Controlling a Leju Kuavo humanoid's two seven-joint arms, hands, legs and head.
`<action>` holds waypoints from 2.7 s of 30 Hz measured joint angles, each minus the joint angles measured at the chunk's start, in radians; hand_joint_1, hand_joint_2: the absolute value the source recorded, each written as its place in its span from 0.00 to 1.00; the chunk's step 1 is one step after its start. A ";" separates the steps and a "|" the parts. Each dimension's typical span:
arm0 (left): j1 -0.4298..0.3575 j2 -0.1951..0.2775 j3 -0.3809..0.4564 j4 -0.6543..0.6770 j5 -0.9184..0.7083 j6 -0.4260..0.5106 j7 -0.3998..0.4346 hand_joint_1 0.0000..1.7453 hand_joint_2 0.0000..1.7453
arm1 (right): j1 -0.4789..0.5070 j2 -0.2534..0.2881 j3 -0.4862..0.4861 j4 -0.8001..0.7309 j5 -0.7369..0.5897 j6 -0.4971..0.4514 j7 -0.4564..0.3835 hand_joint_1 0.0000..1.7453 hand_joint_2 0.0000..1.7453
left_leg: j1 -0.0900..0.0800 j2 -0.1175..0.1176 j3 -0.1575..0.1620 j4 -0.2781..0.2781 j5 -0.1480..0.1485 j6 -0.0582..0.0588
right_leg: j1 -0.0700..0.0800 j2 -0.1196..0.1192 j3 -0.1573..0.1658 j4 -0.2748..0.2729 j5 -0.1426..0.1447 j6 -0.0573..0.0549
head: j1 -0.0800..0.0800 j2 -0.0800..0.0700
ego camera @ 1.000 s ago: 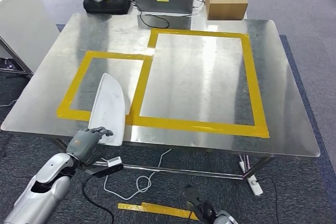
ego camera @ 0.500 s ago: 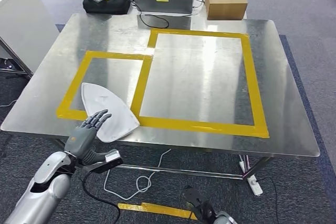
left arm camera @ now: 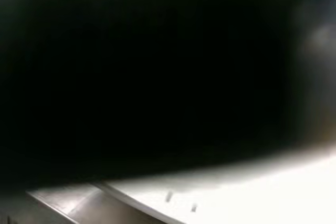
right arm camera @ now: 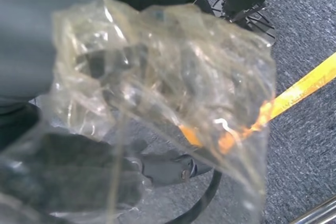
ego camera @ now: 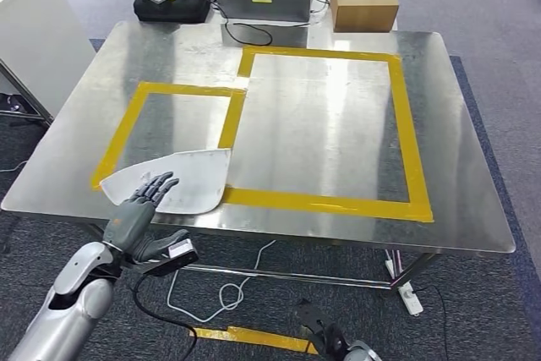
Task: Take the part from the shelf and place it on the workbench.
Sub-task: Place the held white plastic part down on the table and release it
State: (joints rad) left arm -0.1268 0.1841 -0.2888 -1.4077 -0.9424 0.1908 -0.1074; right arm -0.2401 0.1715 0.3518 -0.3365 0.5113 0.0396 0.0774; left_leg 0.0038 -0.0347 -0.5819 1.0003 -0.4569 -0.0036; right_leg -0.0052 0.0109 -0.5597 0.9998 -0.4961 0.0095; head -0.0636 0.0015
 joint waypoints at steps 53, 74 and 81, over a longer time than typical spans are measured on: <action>0.133 -0.010 0.117 -0.065 0.088 -0.002 0.037 0.00 0.00 | 0.054 -0.047 0.000 -0.021 -0.020 -0.042 -0.001 0.00 0.00 | -0.010 0.037 -0.055 -0.010 0.075 0.009 | 0.002 -0.003 0.093 -0.030 -0.055 0.016 | 0.012 0.000; 0.380 -0.089 0.420 0.127 0.096 -0.009 -0.017 0.00 0.00 | 0.115 -0.064 -0.018 -0.040 -0.101 -0.086 -0.017 0.00 0.00 | -0.001 0.041 0.055 -0.037 -0.013 0.038 | 0.003 -0.013 -0.110 0.181 -0.103 0.030 | 0.011 0.000; 0.406 -0.182 0.598 0.209 0.022 -0.061 -0.060 0.00 0.00 | 0.127 -0.077 -0.027 -0.050 -0.116 -0.094 -0.024 0.00 0.00 | -0.018 0.037 -0.021 -0.033 0.050 0.036 | 0.014 -0.010 0.092 0.014 -0.042 -0.001 | 0.010 0.000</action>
State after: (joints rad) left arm 0.2790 0.0021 0.3091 -1.1983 -0.9203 0.1295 -0.1669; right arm -0.1127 0.0945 0.3244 -0.3866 0.3951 -0.0540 0.0532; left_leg -0.0142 0.0019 -0.6027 0.9677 -0.4072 0.0321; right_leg 0.0085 0.0008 -0.4678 1.0140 -0.5382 0.0088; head -0.0531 0.0015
